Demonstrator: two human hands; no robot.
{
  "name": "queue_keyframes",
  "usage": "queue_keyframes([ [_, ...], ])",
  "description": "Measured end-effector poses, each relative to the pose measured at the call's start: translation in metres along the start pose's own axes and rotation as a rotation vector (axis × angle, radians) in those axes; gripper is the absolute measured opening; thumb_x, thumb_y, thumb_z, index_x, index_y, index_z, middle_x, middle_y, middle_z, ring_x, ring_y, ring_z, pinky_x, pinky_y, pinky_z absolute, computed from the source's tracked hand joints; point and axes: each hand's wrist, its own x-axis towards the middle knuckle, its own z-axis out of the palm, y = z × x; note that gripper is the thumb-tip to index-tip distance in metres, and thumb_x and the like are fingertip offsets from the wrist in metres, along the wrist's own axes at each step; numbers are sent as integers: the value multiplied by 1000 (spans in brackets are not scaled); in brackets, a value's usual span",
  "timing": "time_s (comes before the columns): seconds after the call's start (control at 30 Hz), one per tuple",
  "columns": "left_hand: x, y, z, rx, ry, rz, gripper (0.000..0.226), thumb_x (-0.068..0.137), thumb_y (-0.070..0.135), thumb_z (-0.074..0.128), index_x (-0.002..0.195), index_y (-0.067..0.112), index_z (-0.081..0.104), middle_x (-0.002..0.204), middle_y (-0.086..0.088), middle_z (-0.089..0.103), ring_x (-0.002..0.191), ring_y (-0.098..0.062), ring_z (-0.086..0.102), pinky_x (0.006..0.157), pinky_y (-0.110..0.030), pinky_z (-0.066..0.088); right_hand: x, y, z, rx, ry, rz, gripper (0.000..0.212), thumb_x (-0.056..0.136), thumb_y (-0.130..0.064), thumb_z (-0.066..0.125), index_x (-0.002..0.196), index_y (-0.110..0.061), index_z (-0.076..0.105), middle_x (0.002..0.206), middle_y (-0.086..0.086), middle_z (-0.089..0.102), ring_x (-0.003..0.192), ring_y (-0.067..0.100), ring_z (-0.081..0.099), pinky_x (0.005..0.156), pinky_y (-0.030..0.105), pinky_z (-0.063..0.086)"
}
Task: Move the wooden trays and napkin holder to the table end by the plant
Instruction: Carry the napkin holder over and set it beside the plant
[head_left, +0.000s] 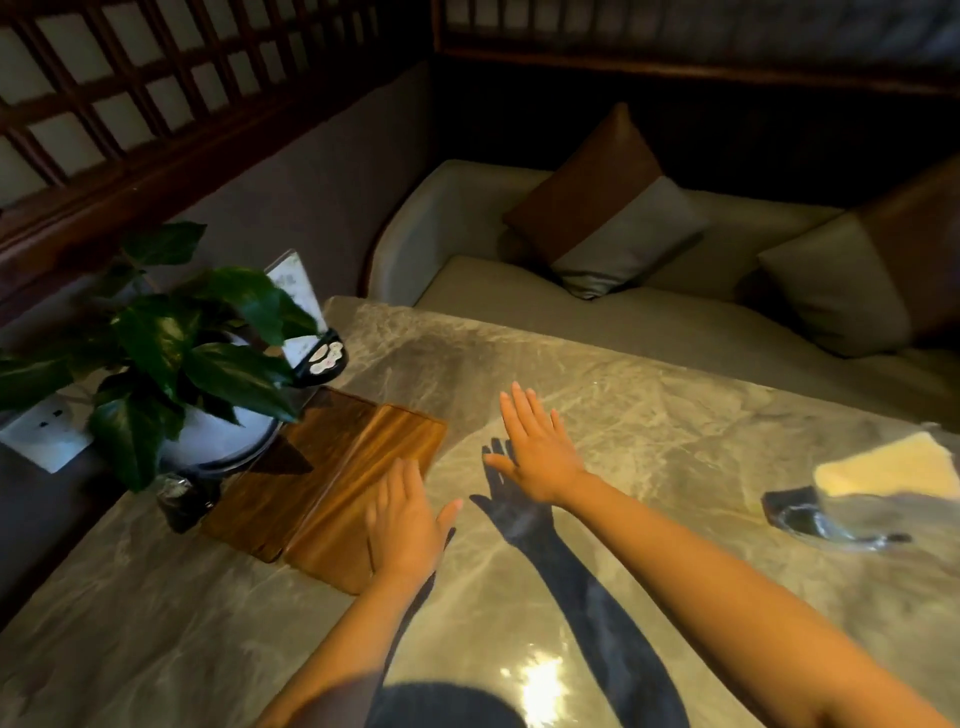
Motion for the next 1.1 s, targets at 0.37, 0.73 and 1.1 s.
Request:
queue_keyframes([
  [0.37, -3, 188, 30, 33, -136, 506, 90, 85, 54, 51, 150, 17, 0, 160, -7, -5, 148, -23, -2, 120, -42, 7, -140, 146, -71, -50, 216, 263, 81, 93, -51, 34, 146, -13, -14, 157, 9, -18, 145, 26, -17, 119, 45, -3],
  [0.73, -36, 326, 85, 26, -295, 730, 106, 75, 51, 67, 150, 19, -1, 161, -2, 0, 148, -20, 4, 119, -40, 13, -233, 277, -79, 70, 262, 518, 101, 84, -54, 52, 146, -7, -13, 158, 12, -16, 146, 28, -10, 119, 44, 5],
  [1.1, -50, 387, 133, -4, -391, 678, 108, 71, 32, 78, 149, 15, 5, 158, -8, 19, 144, -27, 23, 115, -41, 29, -241, 349, -67, 301, 202, 533, 115, 72, -34, 76, 148, -9, -7, 159, 10, -6, 147, 28, -1, 120, 45, 12],
])
